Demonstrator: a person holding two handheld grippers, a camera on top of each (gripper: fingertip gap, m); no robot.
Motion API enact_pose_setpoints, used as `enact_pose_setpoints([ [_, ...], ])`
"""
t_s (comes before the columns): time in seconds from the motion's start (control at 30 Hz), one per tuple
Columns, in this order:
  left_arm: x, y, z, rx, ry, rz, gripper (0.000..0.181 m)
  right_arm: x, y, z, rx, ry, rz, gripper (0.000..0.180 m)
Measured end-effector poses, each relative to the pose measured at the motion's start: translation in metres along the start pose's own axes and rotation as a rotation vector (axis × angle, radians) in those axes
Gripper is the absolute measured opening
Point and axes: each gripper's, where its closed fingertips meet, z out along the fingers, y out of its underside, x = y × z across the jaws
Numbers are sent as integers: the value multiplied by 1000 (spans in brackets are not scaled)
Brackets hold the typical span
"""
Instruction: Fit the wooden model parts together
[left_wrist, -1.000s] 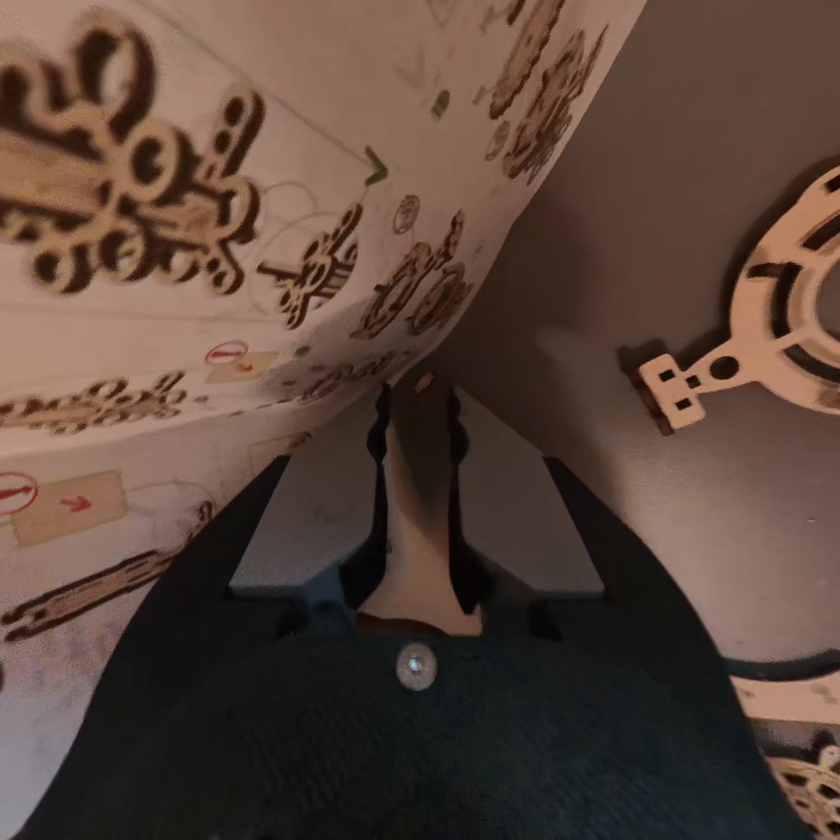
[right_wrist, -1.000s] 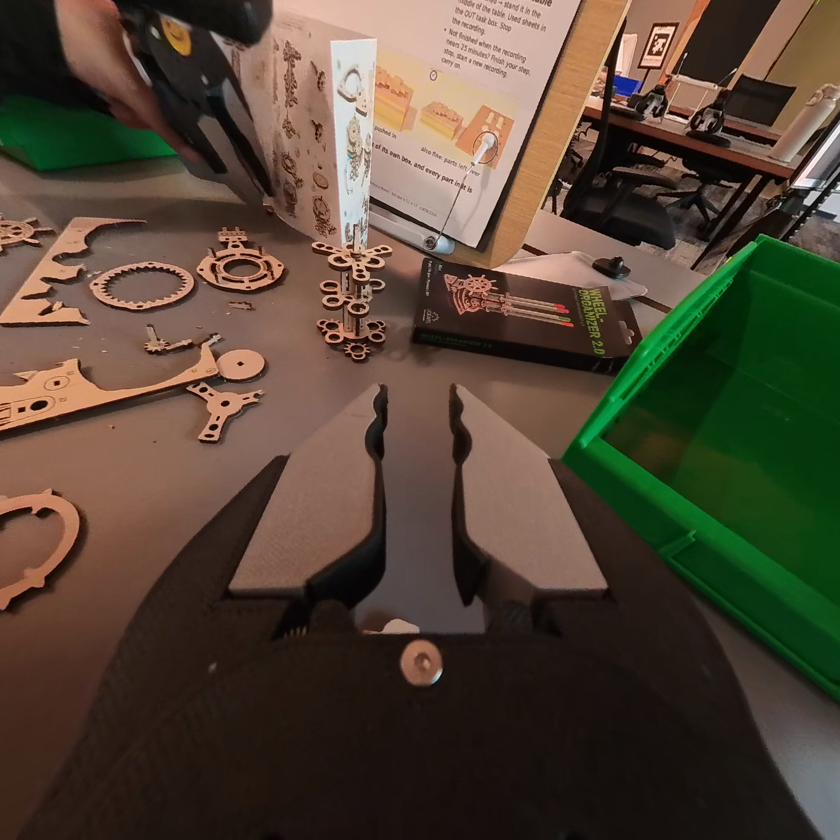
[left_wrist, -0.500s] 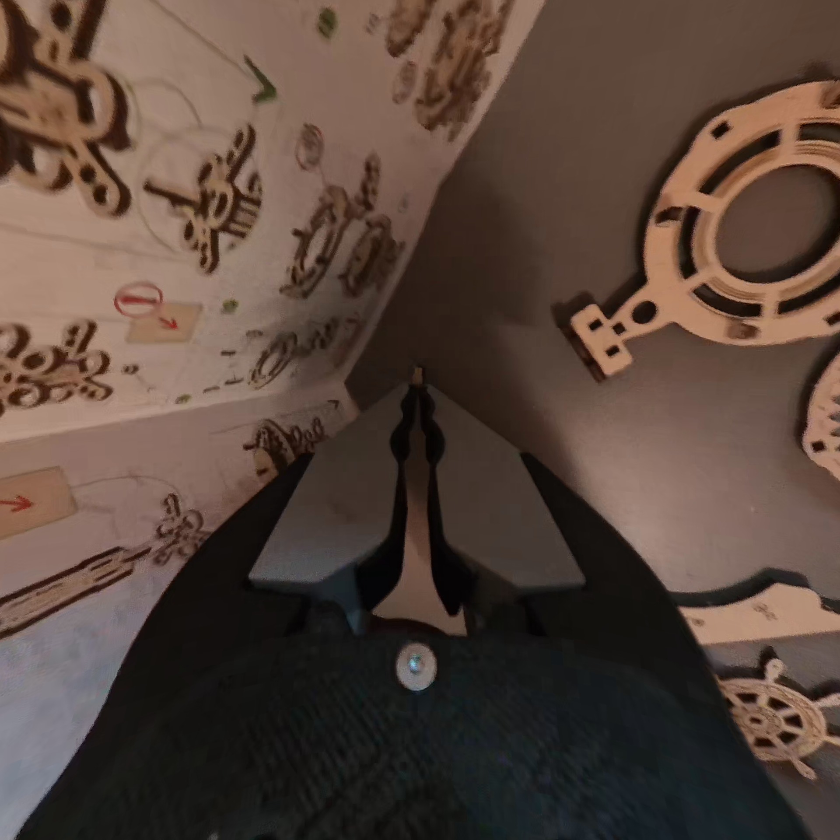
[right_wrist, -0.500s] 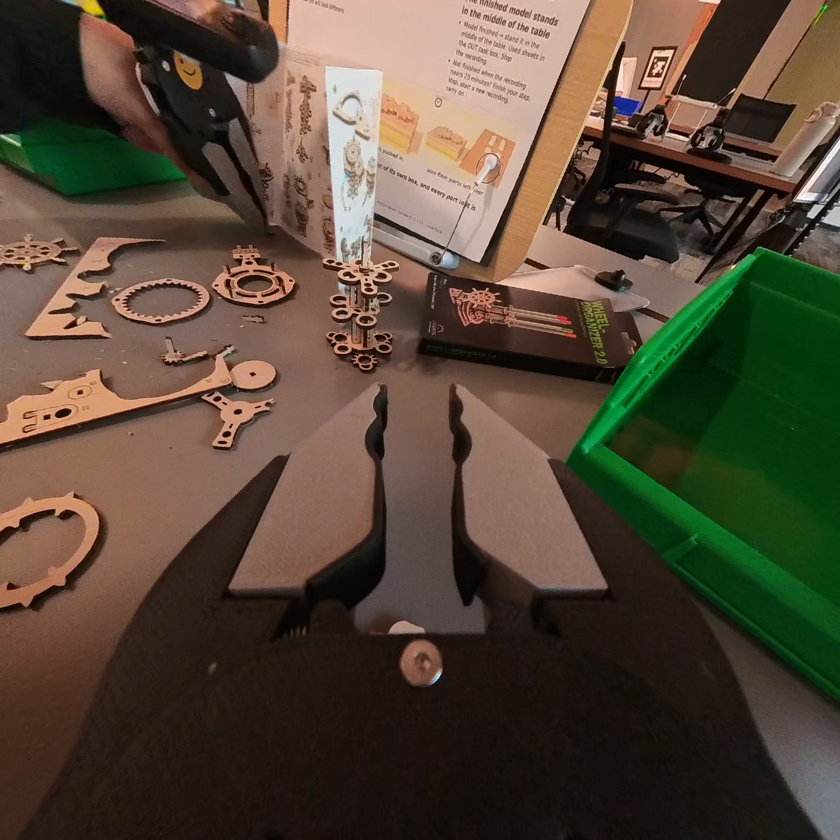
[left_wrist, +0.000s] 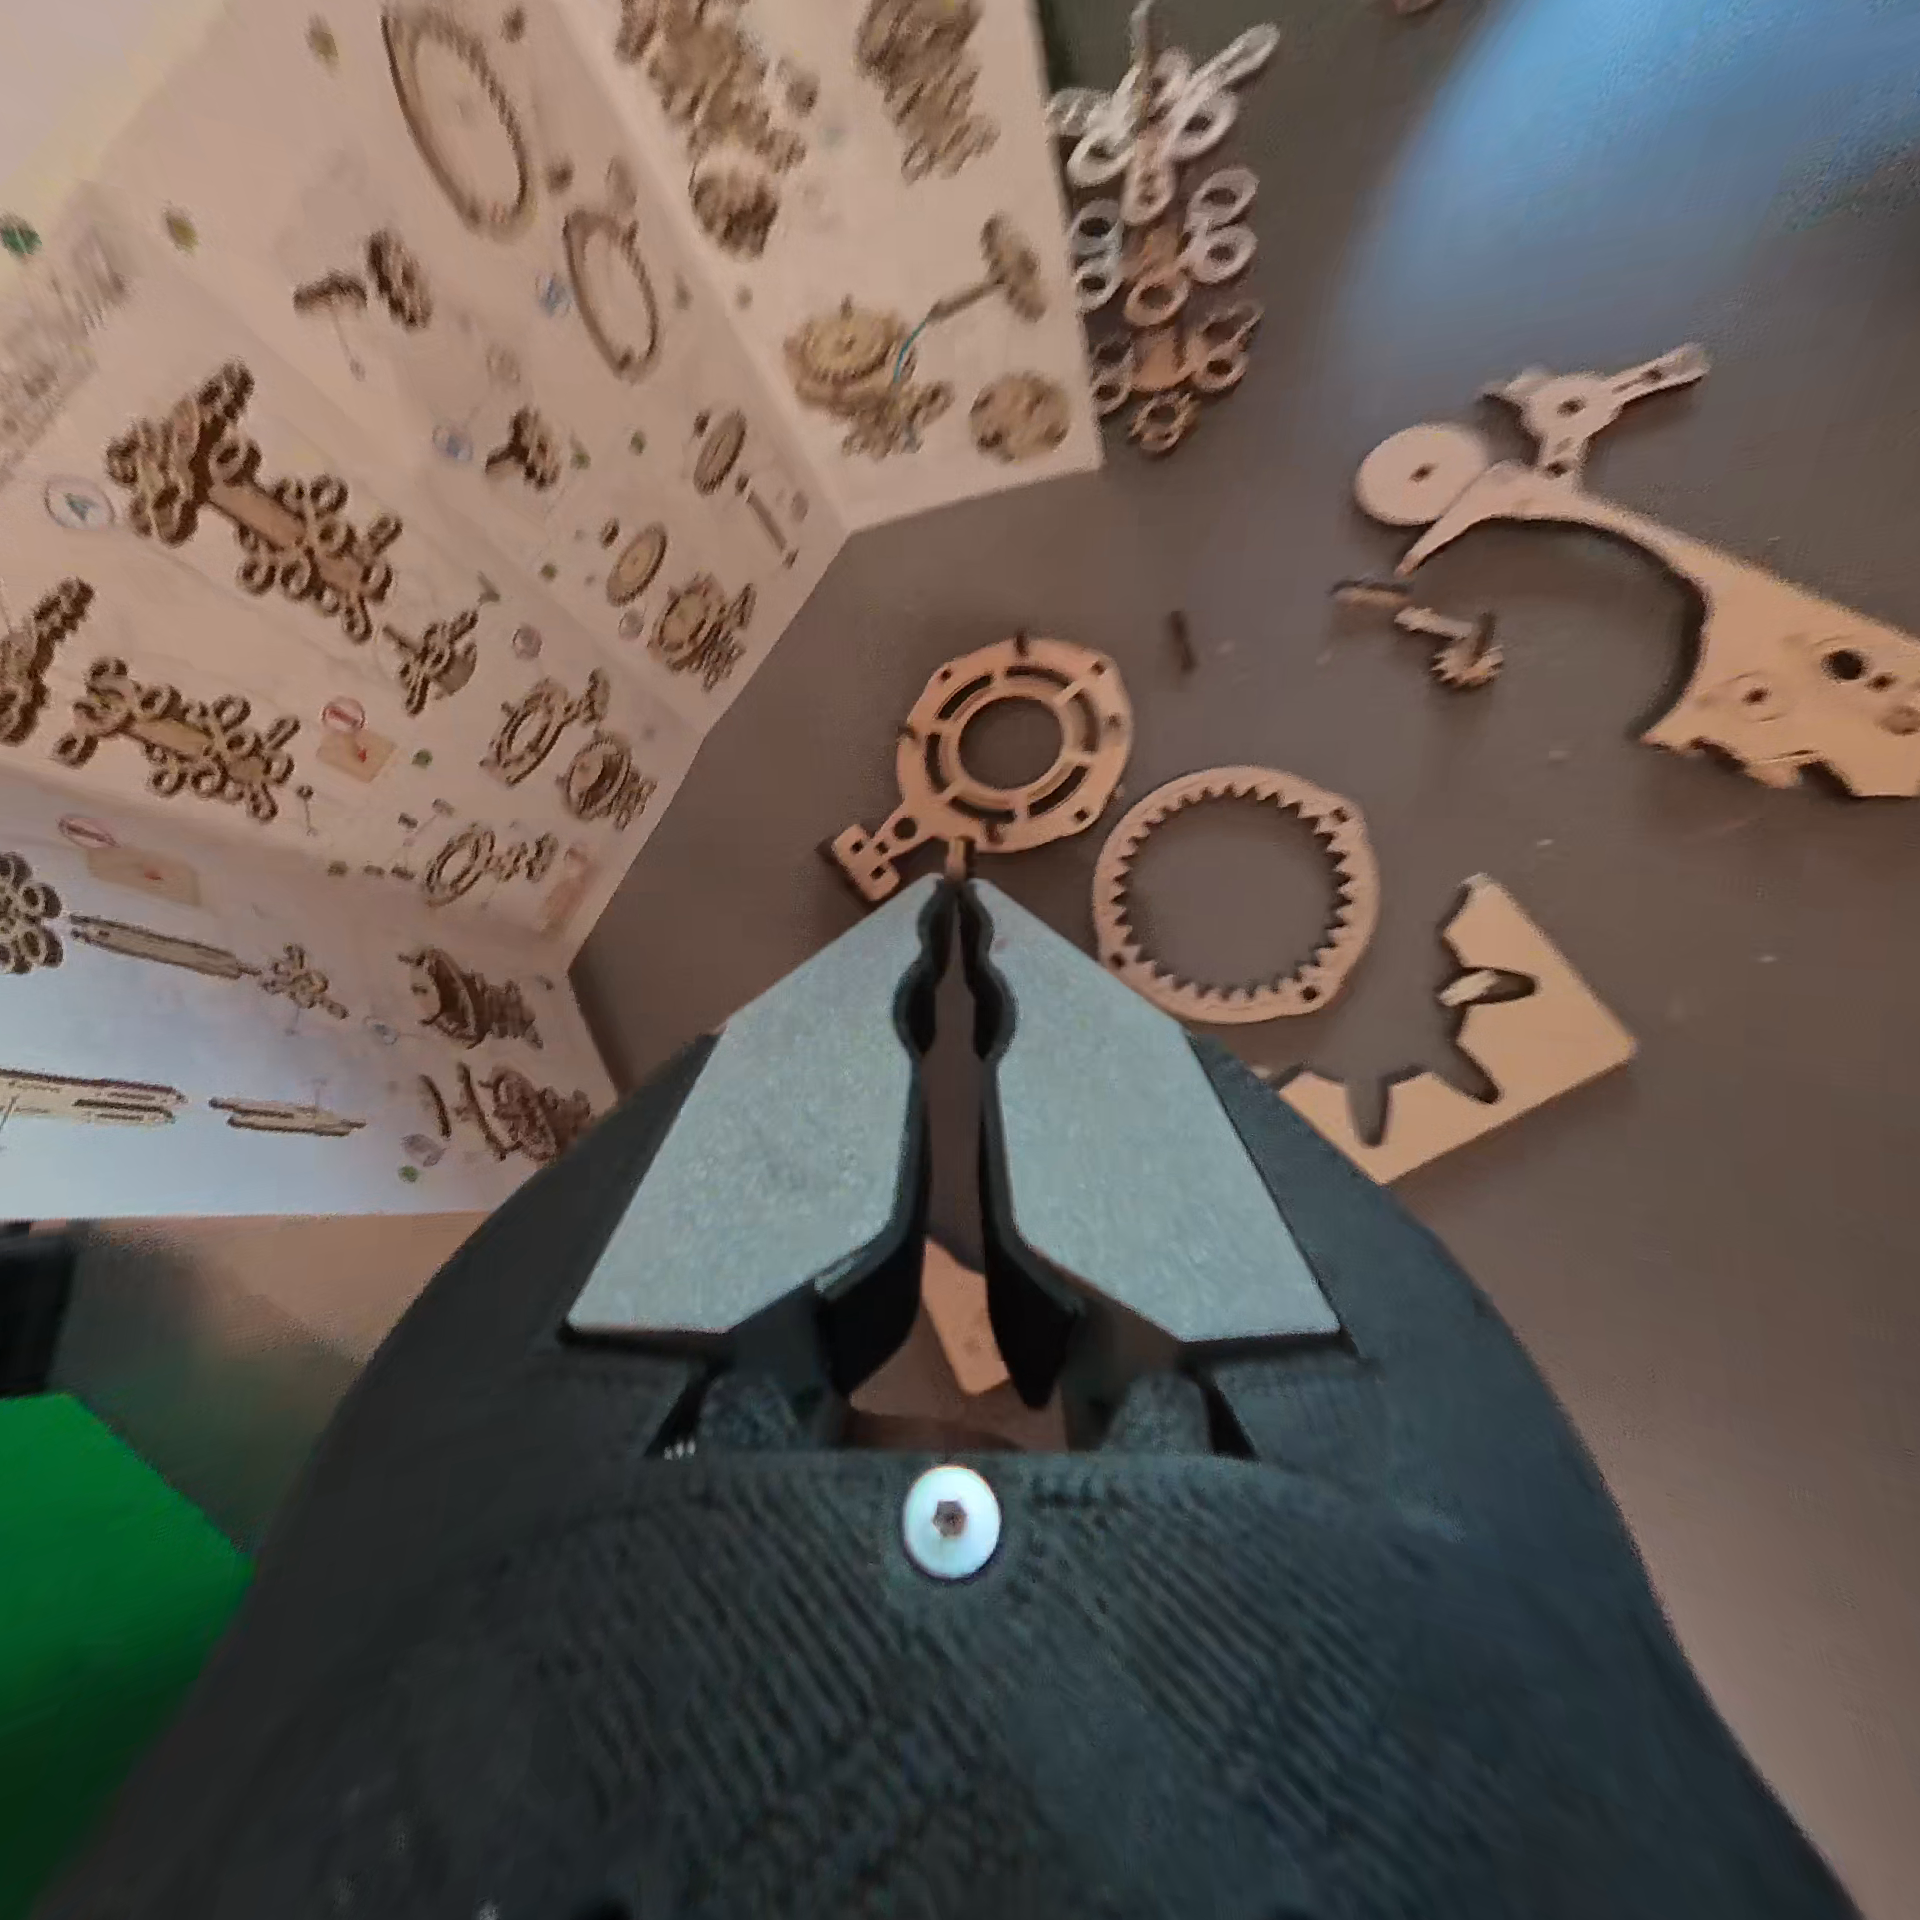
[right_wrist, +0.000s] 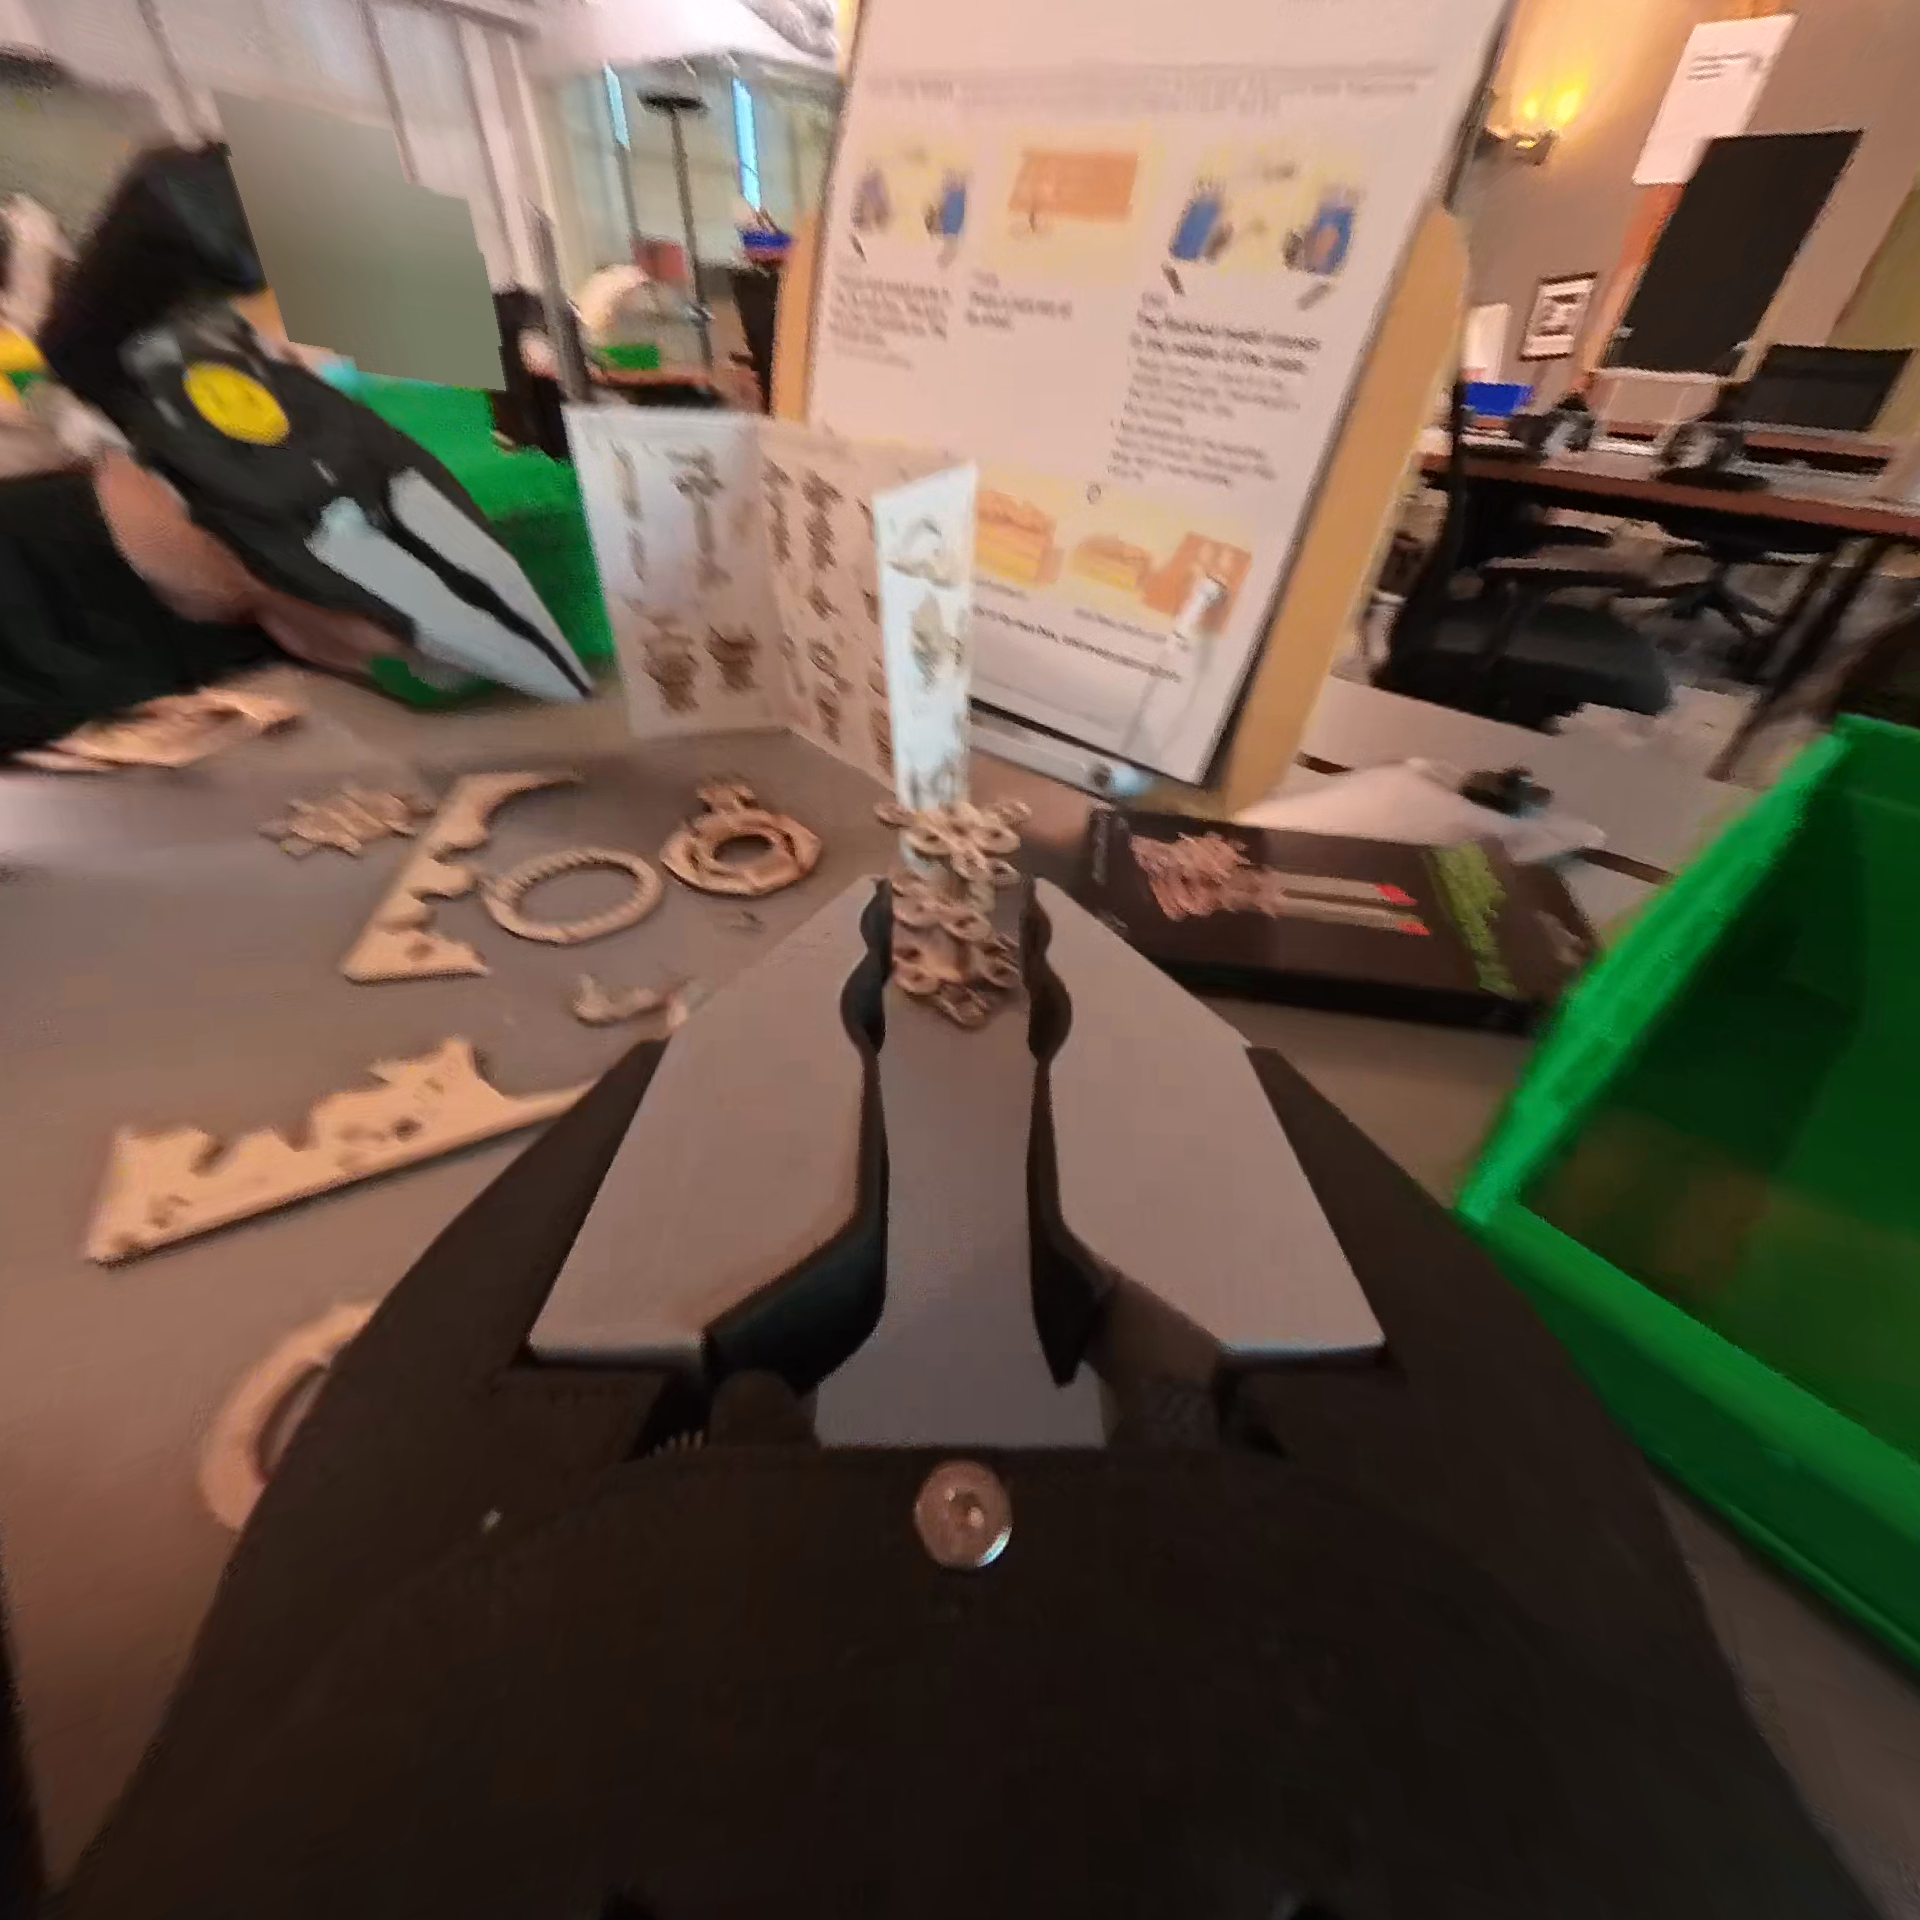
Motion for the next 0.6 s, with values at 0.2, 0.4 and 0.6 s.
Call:
enact_pose_setpoints([
  [0.2, 17, -19, 2, 183, -61, 63, 0, -75, -33, 65, -57, -353, 68, 20],
  [0.4, 18, -29, 2, 291, -165, 169, 0, -121, -16, 136, -269, -561, 75, 21],
  [0.6, 22, -20, 11, 276, -212, 226, 0, -134, 3, 178, -330, -628, 9, 13],
])
